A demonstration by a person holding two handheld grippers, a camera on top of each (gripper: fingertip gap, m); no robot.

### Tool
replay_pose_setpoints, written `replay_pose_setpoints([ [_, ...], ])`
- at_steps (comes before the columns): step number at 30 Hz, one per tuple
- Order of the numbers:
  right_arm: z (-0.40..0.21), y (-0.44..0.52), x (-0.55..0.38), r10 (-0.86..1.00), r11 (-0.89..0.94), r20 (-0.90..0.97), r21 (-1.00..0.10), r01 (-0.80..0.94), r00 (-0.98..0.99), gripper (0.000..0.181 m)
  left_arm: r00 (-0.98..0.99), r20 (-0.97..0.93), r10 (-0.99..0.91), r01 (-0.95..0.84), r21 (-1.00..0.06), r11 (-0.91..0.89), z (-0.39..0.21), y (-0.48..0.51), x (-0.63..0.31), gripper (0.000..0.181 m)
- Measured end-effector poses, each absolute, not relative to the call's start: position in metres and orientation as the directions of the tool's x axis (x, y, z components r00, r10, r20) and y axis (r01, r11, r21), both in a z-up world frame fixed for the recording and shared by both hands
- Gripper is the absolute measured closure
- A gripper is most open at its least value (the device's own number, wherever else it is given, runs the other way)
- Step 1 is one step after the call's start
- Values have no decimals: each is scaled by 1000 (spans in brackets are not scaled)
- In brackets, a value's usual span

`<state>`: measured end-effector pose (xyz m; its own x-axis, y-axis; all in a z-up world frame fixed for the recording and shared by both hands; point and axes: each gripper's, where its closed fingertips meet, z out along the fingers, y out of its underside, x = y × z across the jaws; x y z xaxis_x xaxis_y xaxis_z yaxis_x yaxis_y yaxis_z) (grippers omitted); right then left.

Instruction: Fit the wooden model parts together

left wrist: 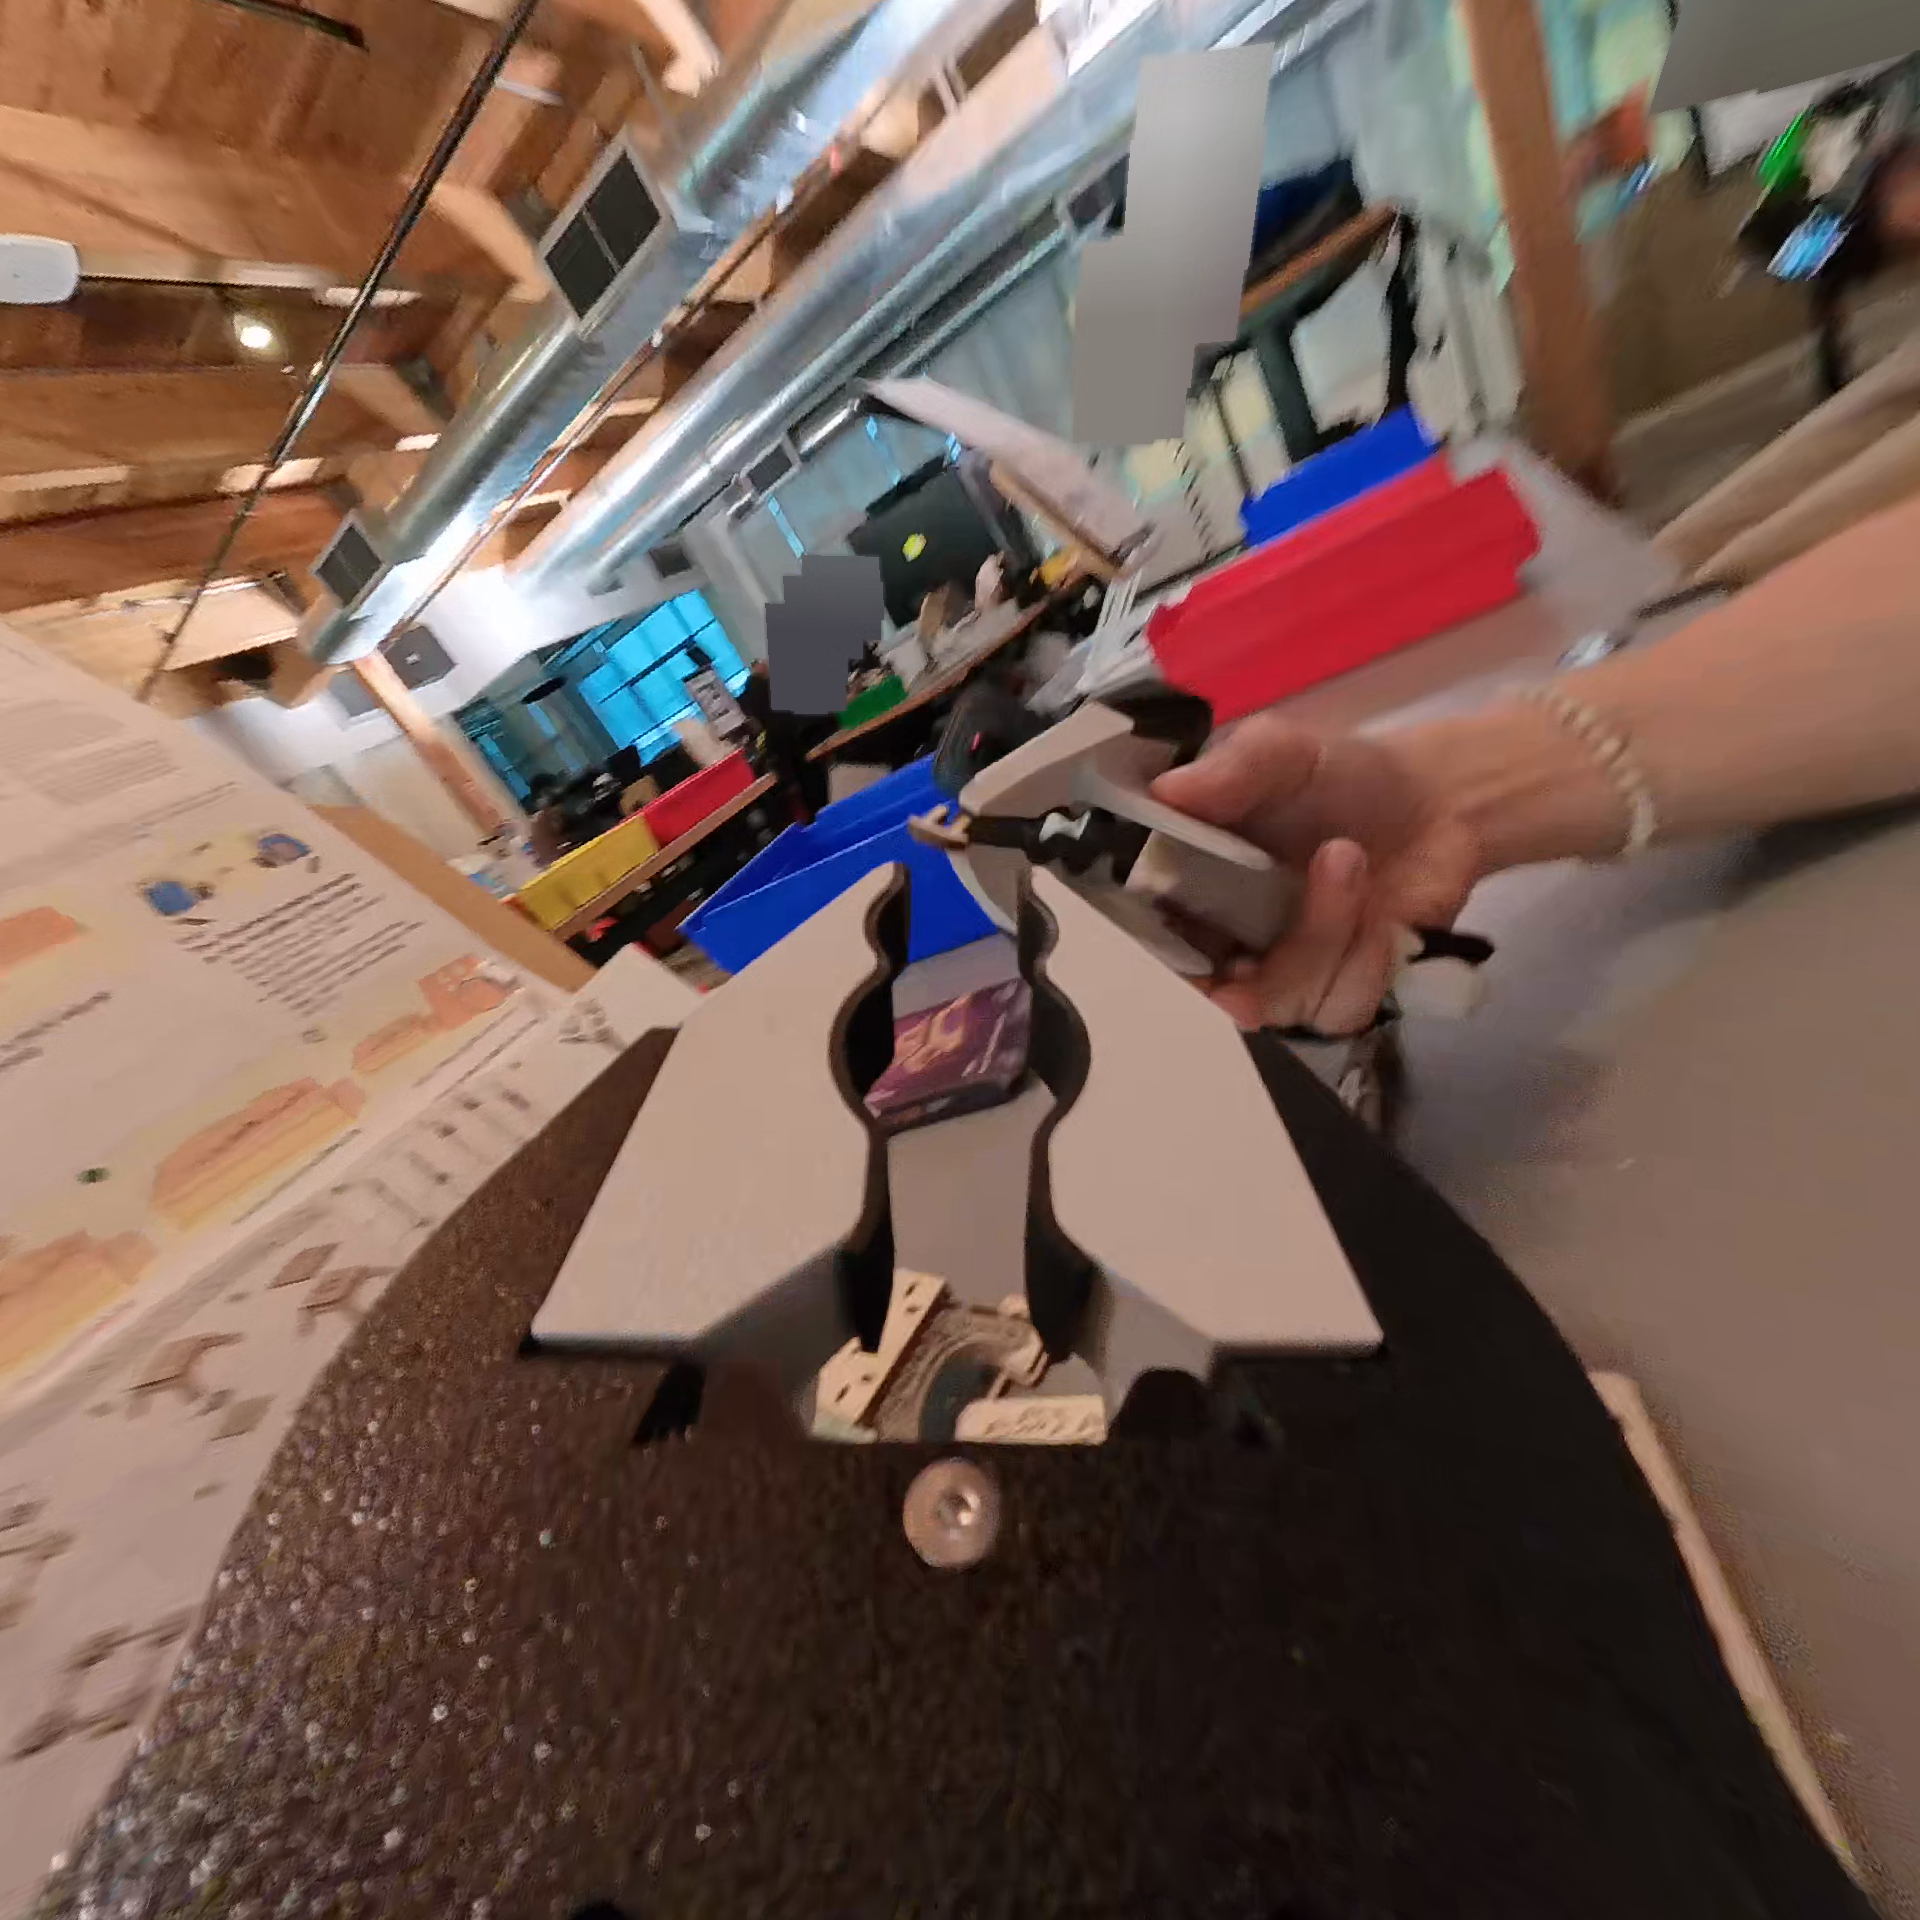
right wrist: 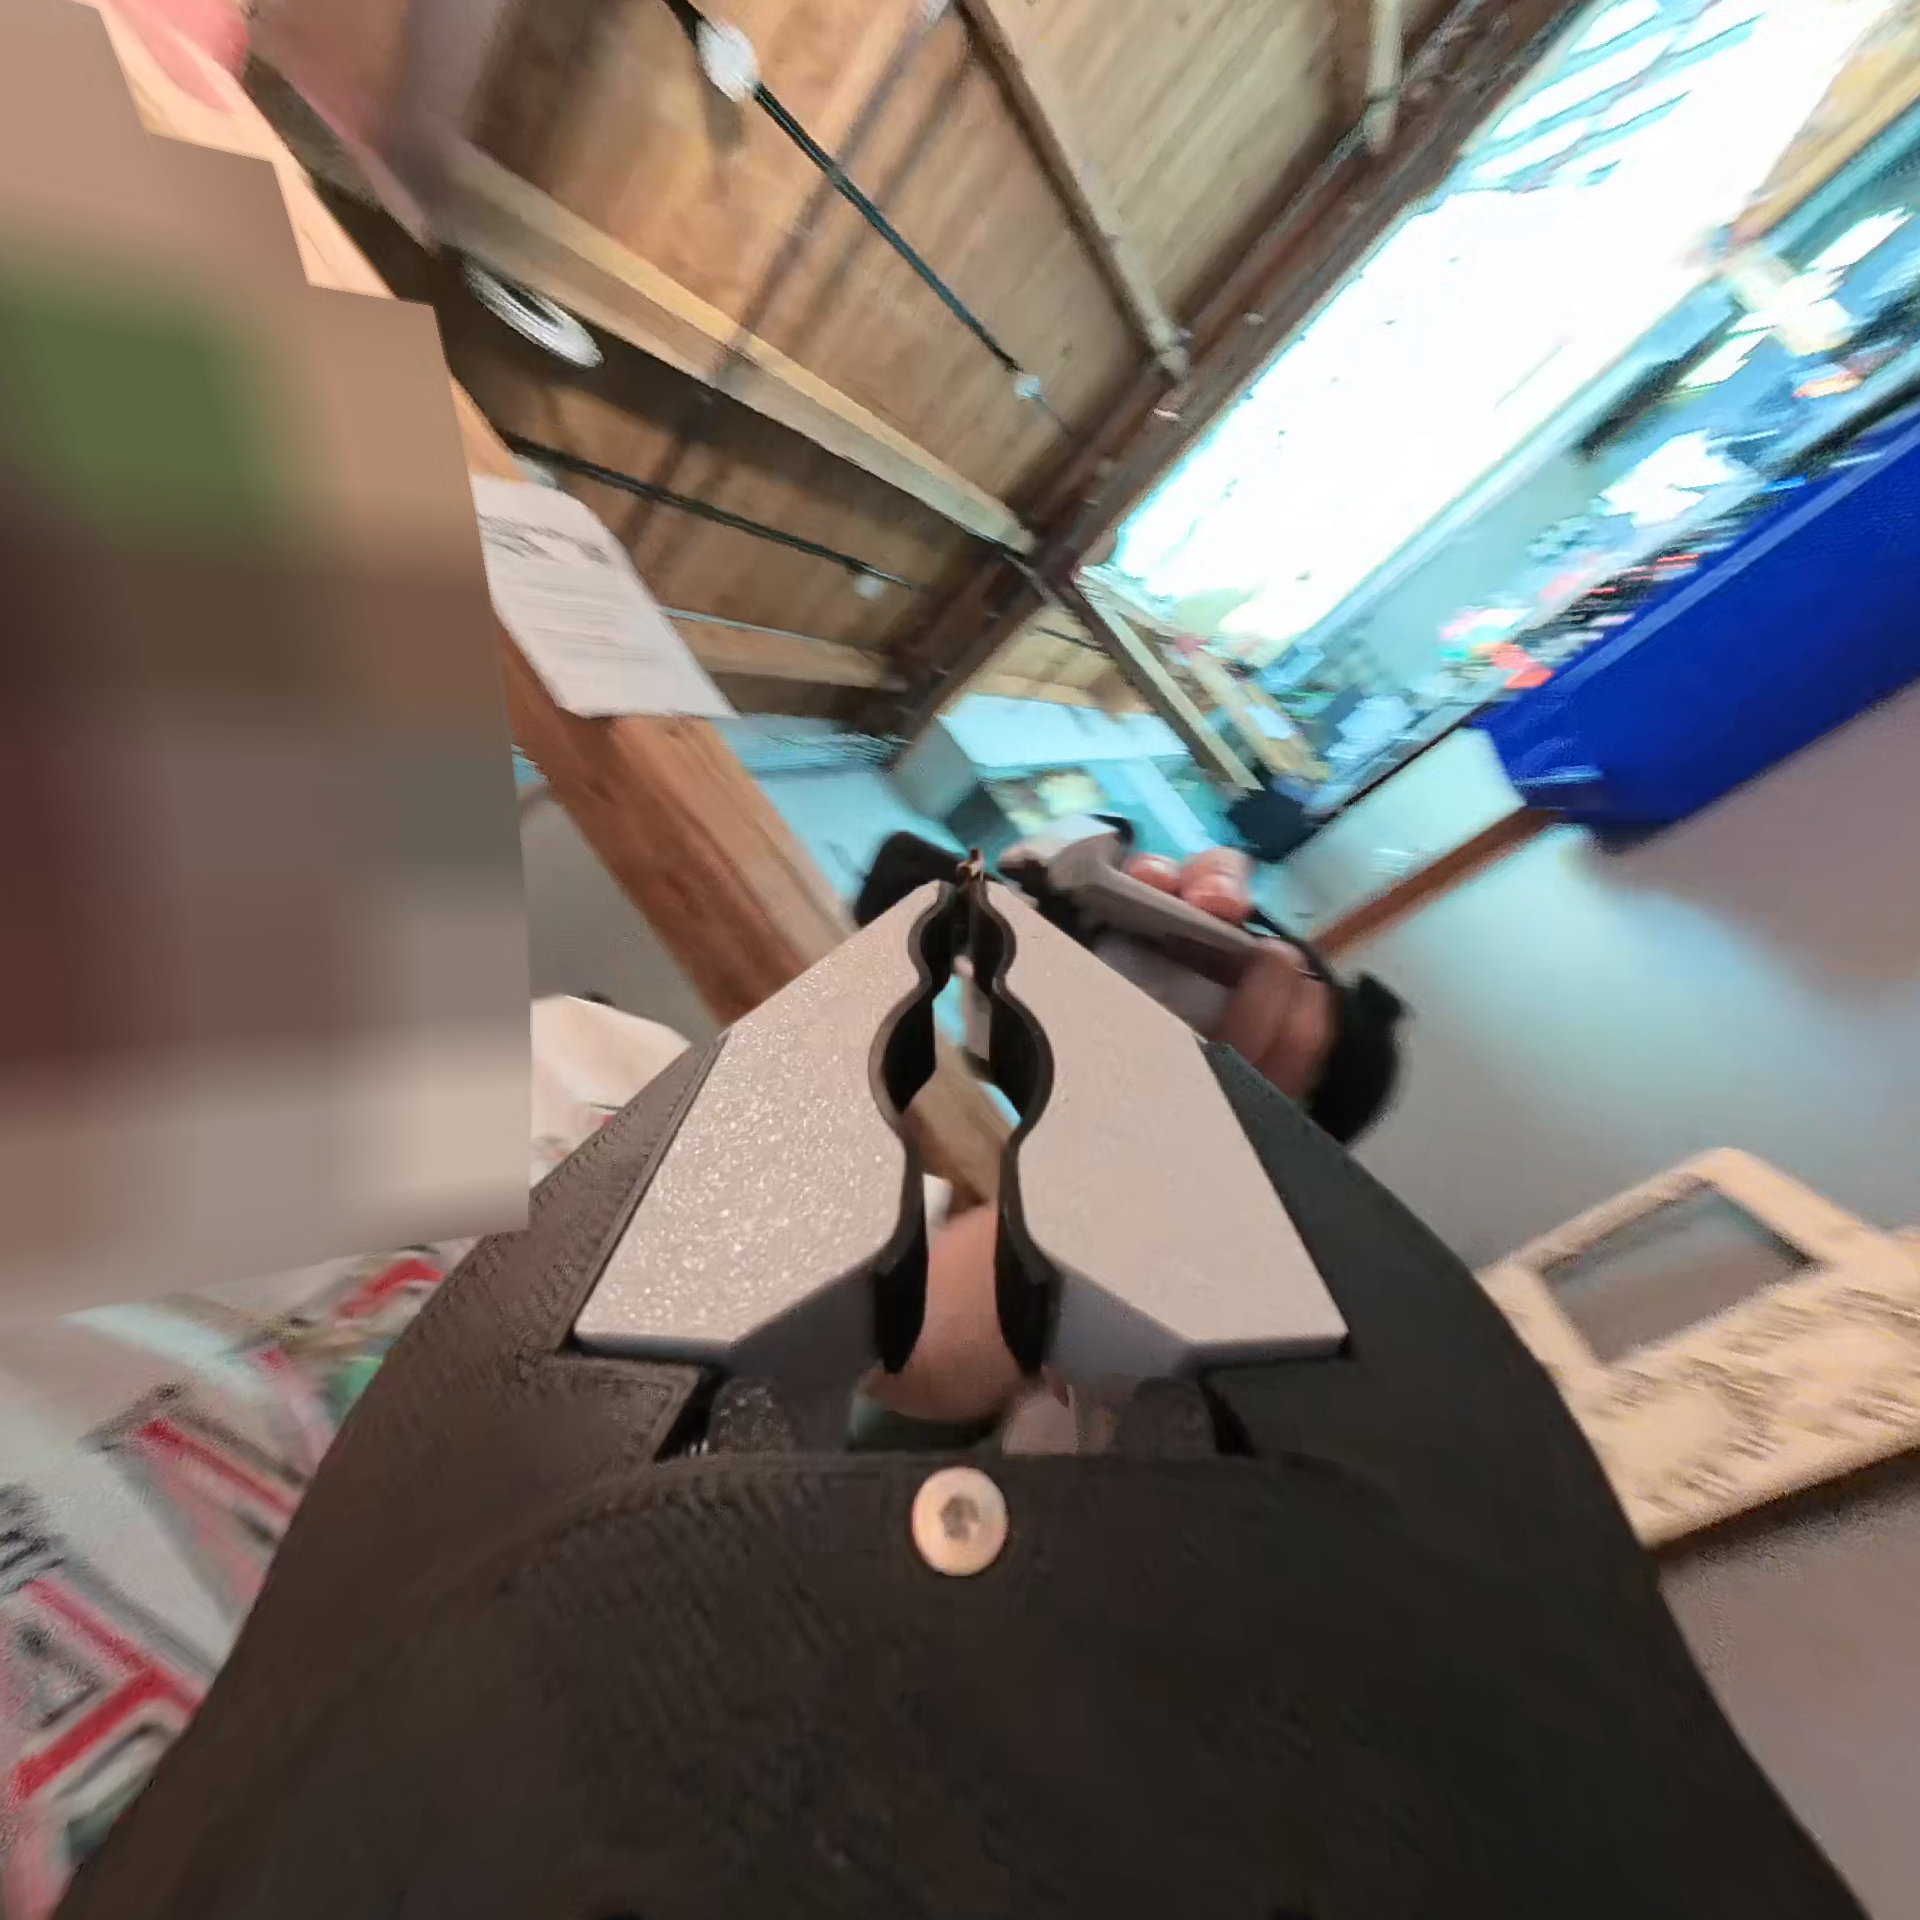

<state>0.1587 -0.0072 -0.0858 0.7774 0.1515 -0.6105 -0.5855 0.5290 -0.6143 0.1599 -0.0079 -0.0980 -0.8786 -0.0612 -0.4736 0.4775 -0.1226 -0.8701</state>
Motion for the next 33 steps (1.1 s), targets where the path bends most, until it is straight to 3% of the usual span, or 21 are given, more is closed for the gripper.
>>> replay_pose_setpoints([
  [4,-105,-8,172,-173,425,-539,-796,-432,824,181,-785,-603,-143,607,-795,16,-101,-7,171,162],
  [9,-117,-7,179,-359,308,-429,-893,-329,829,181,-635,-762,-128,721,-644,257,-120,-11,183,171],
  [15,-127,-7,185,-435,259,-407,-911,-321,803,181,-506,-856,-103,766,-501,403,-128,-14,191,172],
  [20,-139,-7,190,-502,183,-371,-929,-323,782,180,-326,-945,-18,807,-287,517,-139,-15,197,172],
  [24,-147,-7,192,-540,132,-344,-936,-327,768,181,-241,-970,41,812,-178,556,-145,-16,199,170],
  [33,-158,-8,194,-596,35,-275,-947,-318,754,181,-238,-965,108,808,-135,573,-158,-18,200,175],
])
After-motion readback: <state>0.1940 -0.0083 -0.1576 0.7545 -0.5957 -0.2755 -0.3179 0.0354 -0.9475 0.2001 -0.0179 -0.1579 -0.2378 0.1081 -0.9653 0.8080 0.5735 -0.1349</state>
